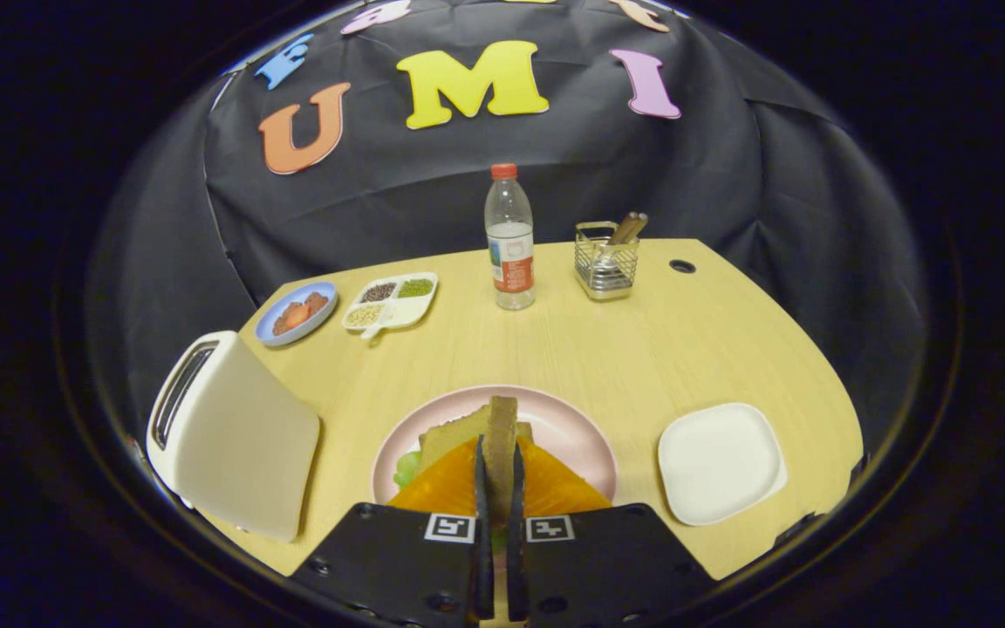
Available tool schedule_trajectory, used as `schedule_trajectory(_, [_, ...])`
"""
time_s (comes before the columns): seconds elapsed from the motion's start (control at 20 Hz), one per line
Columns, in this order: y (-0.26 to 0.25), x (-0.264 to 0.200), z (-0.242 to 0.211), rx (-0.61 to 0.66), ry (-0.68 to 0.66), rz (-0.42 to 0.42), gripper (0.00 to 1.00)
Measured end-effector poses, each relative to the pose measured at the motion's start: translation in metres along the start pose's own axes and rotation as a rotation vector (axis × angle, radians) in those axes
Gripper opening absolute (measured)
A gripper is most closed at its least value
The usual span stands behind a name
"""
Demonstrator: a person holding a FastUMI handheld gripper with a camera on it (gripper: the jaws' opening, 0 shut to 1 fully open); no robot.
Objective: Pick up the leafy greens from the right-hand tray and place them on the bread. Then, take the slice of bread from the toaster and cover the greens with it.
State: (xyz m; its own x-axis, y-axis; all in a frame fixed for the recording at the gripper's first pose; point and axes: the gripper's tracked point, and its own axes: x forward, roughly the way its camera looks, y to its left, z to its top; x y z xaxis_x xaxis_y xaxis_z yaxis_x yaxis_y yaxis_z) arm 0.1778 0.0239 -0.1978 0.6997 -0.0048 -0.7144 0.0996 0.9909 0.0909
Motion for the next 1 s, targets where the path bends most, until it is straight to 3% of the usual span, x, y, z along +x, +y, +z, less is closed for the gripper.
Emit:
schedule_trajectory(0.05, [-0.004,0.004,-0.003,-0.002,0.008,-0.003,0.09])
schedule_trajectory(0.1, [-0.005,0.007,-0.007,-0.006,0.019,-0.002,0.18])
schedule_trajectory(0.2, [-0.01,0.012,-0.011,-0.018,0.031,-0.012,0.2])
schedule_trajectory(0.35, [-0.02,0.02,-0.021,-0.037,0.052,-0.044,0.39])
schedule_trajectory(0.4, [-0.023,0.021,-0.022,-0.035,0.051,-0.058,0.39])
schedule_trajectory(0.5, [-0.021,0.025,-0.028,-0.035,0.061,-0.043,0.54])
schedule_trajectory(0.65, [-0.024,0.024,-0.032,-0.03,0.062,-0.045,0.55])
schedule_trajectory(0.85, [-0.022,0.0,-0.026,-0.024,0.002,-0.024,0.84])
schedule_trajectory(1.0, [-0.017,-0.035,-0.013,-0.026,-0.102,0.008,0.93])
